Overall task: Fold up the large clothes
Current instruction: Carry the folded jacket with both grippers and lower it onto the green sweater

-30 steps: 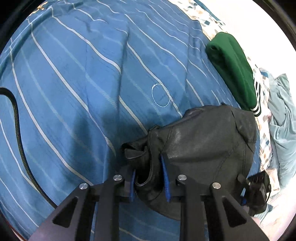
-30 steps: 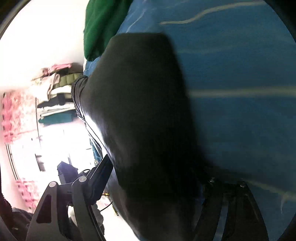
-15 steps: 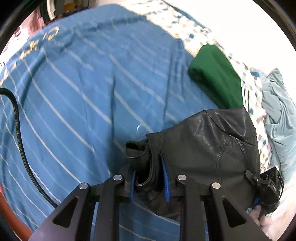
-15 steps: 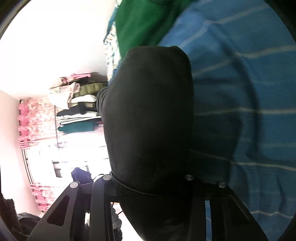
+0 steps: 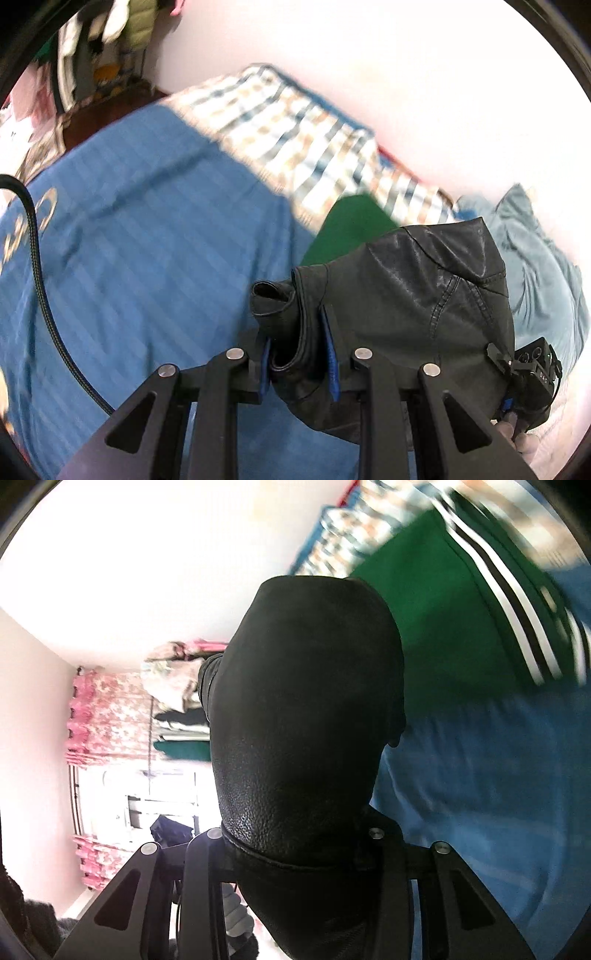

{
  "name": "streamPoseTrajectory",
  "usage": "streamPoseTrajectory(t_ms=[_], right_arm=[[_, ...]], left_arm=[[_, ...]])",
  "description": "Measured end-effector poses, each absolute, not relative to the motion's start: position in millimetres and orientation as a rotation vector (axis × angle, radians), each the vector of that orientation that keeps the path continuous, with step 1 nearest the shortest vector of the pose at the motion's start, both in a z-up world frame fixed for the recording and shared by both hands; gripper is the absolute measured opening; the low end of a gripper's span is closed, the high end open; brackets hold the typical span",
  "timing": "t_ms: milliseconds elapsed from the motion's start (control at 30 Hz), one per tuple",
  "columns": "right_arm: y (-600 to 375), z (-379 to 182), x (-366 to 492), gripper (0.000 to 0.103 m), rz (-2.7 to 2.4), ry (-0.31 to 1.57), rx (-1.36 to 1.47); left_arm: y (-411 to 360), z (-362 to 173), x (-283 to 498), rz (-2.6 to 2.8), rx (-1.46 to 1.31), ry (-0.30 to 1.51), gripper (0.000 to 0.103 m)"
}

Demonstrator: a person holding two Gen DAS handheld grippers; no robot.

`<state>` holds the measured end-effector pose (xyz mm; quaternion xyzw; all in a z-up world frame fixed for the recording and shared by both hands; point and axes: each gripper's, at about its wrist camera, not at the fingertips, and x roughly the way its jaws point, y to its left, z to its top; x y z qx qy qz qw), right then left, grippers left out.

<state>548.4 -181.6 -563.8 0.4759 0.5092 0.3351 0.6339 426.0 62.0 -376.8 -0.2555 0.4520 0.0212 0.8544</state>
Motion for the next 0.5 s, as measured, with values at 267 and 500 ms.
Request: streamPoseTrajectory(t_ms=[267, 500], right_arm=[[-200.6, -602.9, 679.7, 0.039, 0.791, 1.151, 1.118], [-233.8, -727.4, 743.6, 0.039, 0.729, 1.317, 1.173]], left_arm=[[23.2, -420.1, 549.8, 0.018, -0.505, 0.909, 0.020], [-18.7, -517.7, 607.7, 0.004, -0.461, 1.026, 0.021]])
